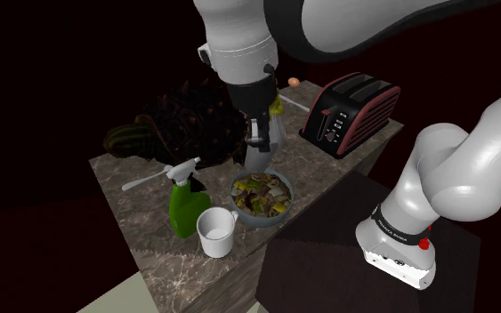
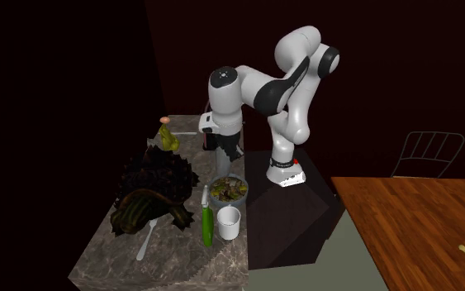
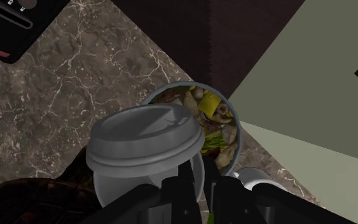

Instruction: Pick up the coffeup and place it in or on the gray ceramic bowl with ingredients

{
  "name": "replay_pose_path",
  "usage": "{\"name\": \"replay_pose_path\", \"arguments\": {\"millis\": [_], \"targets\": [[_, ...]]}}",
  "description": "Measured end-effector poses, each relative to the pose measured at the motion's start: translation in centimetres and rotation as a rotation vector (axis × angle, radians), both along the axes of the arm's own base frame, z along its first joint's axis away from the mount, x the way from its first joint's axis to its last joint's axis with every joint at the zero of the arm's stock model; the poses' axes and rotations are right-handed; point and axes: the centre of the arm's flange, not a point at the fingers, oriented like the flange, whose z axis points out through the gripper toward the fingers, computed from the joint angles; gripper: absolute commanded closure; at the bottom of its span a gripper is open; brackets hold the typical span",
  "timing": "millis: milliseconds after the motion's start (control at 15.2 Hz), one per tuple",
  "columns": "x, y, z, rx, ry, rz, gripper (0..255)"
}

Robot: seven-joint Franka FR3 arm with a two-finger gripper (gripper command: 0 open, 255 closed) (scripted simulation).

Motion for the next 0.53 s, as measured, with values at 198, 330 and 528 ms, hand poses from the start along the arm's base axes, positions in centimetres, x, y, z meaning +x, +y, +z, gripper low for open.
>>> {"name": "replay_pose_path", "arguments": {"millis": [198, 330, 528], "targets": [[0.0, 0.0, -1.5, 0.0, 0.0, 0.0, 255], [0.0, 0.0, -2.5, 0.0, 0.0, 0.0, 255], [0.0, 0.2, -4.1, 0.0, 0.0, 0.0, 255]]}}
